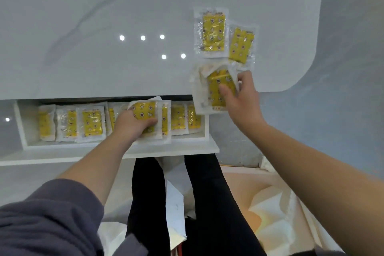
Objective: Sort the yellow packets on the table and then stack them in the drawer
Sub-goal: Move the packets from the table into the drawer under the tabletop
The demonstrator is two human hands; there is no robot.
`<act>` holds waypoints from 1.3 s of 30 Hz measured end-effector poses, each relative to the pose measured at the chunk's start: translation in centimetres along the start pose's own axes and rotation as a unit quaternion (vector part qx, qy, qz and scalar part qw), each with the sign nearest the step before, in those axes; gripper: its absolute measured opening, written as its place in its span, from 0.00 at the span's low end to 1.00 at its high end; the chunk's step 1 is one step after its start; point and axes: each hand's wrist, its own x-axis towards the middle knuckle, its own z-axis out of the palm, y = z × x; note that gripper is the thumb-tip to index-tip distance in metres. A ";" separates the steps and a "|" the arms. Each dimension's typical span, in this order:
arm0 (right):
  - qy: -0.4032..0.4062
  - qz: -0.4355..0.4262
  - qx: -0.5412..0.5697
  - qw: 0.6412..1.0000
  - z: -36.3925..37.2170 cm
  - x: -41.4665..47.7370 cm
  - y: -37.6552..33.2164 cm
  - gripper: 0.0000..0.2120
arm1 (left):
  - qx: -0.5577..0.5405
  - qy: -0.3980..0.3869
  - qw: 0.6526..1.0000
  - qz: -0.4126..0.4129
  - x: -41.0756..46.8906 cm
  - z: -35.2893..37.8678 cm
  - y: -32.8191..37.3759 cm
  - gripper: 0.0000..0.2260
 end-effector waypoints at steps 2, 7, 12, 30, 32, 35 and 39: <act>-0.026 0.013 -0.013 0.999 3.1 -2.1 1.8 0.11 | -0.003 0.000 1.000 -0.010 0.6 -0.9 -2.6 0.13; -0.059 0.114 -0.018 0.992 11.1 -4.8 6.7 0.09 | -0.040 -0.015 0.999 -0.034 4.0 -1.4 -7.6 0.21; -0.004 0.172 -0.052 0.984 16.3 -3.8 9.8 0.10 | -0.080 -0.020 0.996 -0.020 7.8 0.8 -8.7 0.30; -0.034 0.133 -0.076 0.988 19.3 -5.3 7.4 0.08 | -0.026 0.112 0.990 0.077 7.5 -2.7 -13.7 0.17; -0.073 0.126 -0.066 0.987 21.2 -4.9 6.5 0.07 | -0.026 0.127 0.989 0.068 8.9 -5.2 -14.8 0.16; -0.115 0.119 -0.055 0.985 24.3 -4.0 5.7 0.09 | 0.003 0.139 0.987 0.085 11.5 -8.0 -16.2 0.12; -0.150 0.091 -0.088 0.981 28.2 -2.9 5.3 0.13 | 0.080 0.138 0.981 0.106 14.1 -10.0 -17.3 0.11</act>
